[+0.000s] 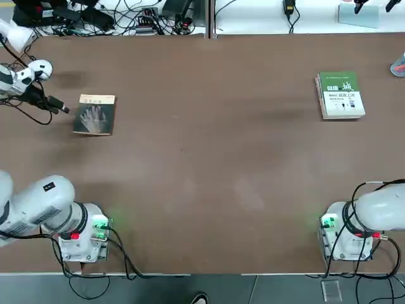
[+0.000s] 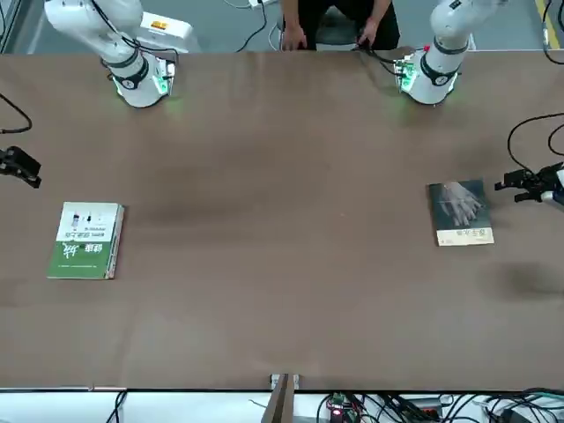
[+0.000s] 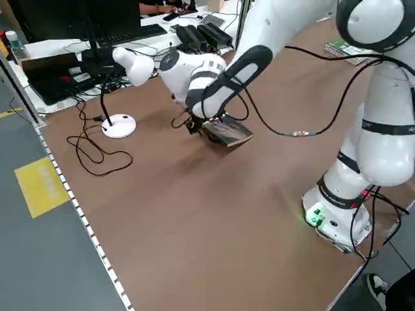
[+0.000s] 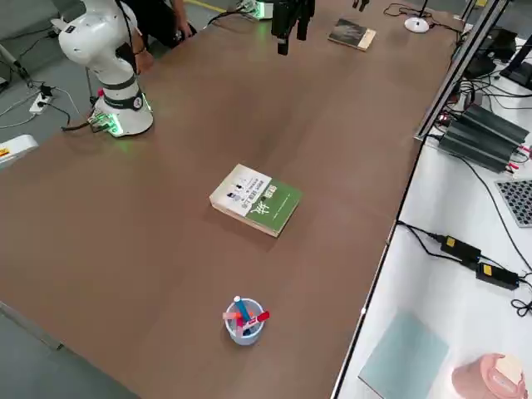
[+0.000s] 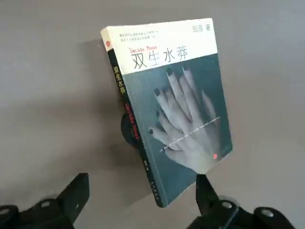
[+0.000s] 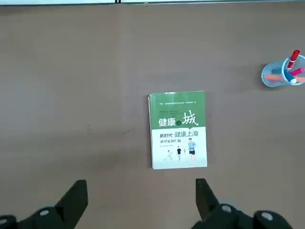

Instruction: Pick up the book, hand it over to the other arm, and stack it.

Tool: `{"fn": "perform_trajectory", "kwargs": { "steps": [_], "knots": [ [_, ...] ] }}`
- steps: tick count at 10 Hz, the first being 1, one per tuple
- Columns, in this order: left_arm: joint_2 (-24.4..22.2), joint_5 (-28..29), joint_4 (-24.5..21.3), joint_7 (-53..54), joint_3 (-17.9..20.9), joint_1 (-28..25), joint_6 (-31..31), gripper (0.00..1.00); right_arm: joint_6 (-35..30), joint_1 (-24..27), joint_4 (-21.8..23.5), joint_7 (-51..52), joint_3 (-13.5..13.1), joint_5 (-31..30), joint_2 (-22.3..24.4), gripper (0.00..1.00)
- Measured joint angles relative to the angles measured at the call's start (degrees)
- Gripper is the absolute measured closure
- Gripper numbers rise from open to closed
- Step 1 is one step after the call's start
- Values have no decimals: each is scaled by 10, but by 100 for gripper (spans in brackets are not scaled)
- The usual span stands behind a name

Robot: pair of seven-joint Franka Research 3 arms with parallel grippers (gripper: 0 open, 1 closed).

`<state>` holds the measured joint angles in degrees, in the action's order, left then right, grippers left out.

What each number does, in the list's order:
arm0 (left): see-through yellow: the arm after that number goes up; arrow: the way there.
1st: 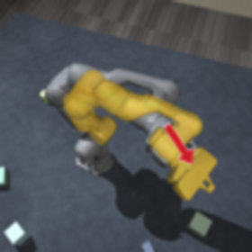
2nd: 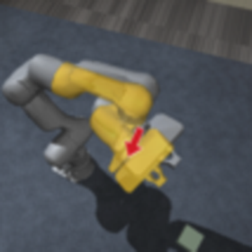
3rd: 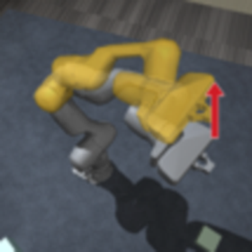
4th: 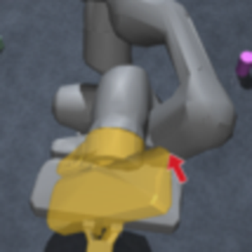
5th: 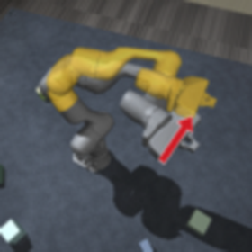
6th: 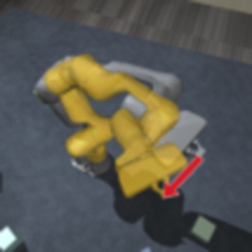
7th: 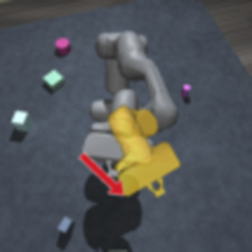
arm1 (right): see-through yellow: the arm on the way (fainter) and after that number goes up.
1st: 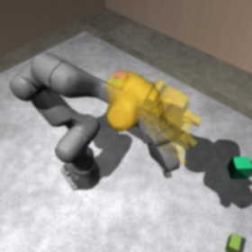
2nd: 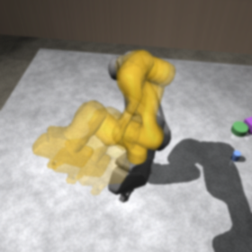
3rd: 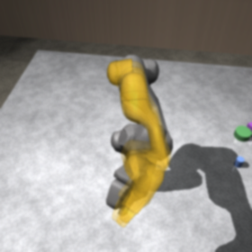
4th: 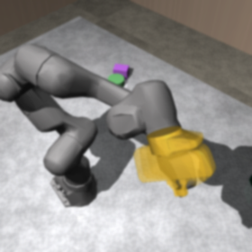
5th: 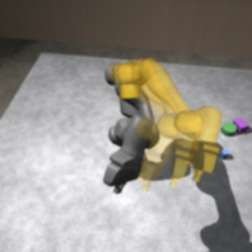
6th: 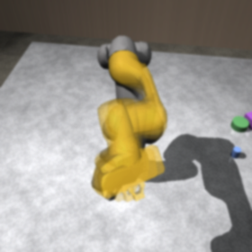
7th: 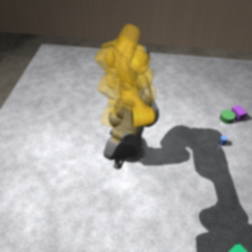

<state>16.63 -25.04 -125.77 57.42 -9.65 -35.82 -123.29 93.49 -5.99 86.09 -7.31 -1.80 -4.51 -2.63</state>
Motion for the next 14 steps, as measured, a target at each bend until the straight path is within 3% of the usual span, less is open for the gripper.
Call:
{"fn": "perform_trajectory", "kwargs": {
  "steps": [14],
  "knots": [
    [87,-65,57,33,-1,-22,11,7,-1,2,0,0,0,0,-1,0]
  ]
}}
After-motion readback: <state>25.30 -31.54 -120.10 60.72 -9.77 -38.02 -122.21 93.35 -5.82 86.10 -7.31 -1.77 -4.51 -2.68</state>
